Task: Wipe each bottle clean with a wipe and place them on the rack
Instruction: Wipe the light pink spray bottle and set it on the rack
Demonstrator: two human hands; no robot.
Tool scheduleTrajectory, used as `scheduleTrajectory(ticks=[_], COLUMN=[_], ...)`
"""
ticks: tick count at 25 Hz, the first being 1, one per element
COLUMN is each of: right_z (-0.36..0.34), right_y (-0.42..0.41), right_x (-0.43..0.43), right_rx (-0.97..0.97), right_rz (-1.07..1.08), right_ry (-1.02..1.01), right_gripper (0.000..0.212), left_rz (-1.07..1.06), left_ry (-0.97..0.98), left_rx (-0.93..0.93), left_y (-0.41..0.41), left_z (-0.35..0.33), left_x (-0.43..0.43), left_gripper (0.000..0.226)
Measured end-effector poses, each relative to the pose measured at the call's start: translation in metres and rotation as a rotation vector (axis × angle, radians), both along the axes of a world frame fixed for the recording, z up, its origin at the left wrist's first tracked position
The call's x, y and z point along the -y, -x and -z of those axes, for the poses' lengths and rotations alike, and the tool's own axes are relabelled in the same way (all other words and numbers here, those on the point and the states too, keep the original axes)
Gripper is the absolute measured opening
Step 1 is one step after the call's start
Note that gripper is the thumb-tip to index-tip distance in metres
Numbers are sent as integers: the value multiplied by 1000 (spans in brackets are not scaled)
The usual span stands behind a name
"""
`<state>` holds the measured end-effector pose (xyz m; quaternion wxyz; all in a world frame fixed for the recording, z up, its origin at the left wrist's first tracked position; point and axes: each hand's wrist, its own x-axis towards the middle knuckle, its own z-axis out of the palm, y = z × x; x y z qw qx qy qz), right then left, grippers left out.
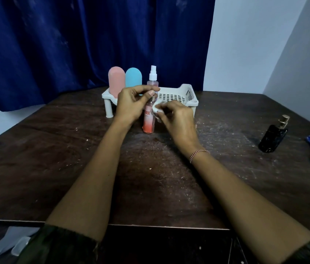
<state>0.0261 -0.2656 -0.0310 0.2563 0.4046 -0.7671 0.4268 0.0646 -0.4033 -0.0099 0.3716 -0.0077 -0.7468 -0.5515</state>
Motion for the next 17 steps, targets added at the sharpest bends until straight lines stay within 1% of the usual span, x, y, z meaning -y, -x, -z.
scheduleTrajectory(ticks=[3,7,10,14,17], right_z=[-1,0,0,2,1], right_y=[0,-1,0,1,-2], right_x=[-1,-1,-1,0,0], right_rx=[2,43,7,98,43], right_rz=[-14,6,-5,-23,-12], right_ry=[65,-58,1,-103,-67], right_gripper=[19,19,18,17,16], left_rz=[-3,-17,-26,-41,-38], left_ry=[17,-9,0,-46,-31], left_rx=[11,-8,1,-7,-10], left_y=[0,0,0,2,2], left_z=[0,0,1,2,2], left_x=[-2,0,-1,3,1], left_gripper=[22,21,20,17,18])
